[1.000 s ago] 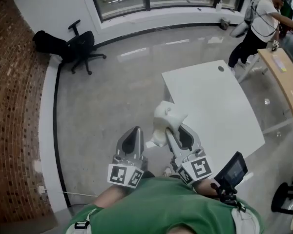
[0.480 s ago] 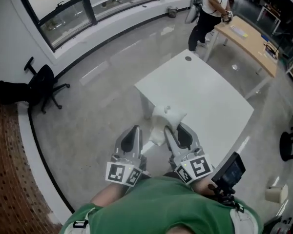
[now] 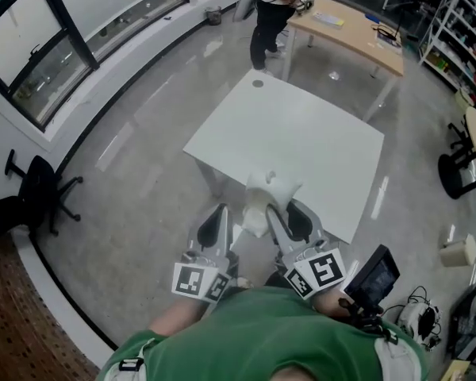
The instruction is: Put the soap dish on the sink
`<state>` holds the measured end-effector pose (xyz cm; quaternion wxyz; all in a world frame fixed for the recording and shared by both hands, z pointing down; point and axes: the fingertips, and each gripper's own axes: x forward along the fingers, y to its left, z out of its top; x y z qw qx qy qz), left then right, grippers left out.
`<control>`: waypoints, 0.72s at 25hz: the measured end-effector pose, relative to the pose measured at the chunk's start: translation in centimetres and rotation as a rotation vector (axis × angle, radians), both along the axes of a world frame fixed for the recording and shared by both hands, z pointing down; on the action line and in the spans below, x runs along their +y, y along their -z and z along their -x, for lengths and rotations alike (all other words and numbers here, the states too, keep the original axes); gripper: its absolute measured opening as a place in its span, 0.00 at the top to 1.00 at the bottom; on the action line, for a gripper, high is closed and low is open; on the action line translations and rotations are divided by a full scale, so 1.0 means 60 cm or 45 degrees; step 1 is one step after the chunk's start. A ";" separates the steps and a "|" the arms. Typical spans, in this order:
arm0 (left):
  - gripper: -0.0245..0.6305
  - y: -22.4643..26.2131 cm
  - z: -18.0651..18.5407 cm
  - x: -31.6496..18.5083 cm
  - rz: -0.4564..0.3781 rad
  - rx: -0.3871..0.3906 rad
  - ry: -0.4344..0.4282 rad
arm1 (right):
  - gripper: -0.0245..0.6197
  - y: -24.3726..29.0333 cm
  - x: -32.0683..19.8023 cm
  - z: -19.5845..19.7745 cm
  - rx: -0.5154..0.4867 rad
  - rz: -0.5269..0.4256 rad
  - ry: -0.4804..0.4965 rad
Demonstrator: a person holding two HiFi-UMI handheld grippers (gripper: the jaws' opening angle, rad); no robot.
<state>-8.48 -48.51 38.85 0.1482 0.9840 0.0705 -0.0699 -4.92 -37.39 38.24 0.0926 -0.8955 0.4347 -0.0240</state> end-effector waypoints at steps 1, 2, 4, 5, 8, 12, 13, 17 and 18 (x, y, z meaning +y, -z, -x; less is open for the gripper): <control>0.95 -0.002 -0.006 0.005 -0.001 0.002 -0.021 | 0.76 -0.002 0.006 -0.003 -0.001 0.000 -0.019; 0.95 -0.003 -0.013 0.010 -0.002 0.005 -0.040 | 0.76 -0.003 0.011 -0.007 -0.001 -0.001 -0.037; 0.95 -0.001 -0.028 0.020 -0.004 0.010 -0.074 | 0.76 -0.002 0.021 -0.017 0.002 -0.006 -0.070; 0.95 0.001 -0.035 0.025 -0.005 0.012 -0.088 | 0.76 0.000 0.027 -0.022 0.003 -0.009 -0.086; 0.95 0.006 -0.057 0.040 -0.012 0.013 -0.122 | 0.76 0.003 0.045 -0.039 0.004 -0.018 -0.125; 0.95 0.008 -0.082 0.033 -0.033 0.011 -0.159 | 0.76 0.003 0.045 -0.058 -0.002 -0.045 -0.175; 0.95 0.010 -0.093 0.034 -0.038 0.011 -0.164 | 0.76 0.003 0.047 -0.068 -0.003 -0.050 -0.185; 0.95 0.008 -0.157 0.070 -0.067 -0.007 -0.186 | 0.76 -0.002 0.086 -0.128 -0.014 -0.069 -0.220; 0.95 0.006 -0.170 0.081 -0.075 -0.017 -0.194 | 0.76 -0.004 0.098 -0.141 -0.020 -0.075 -0.229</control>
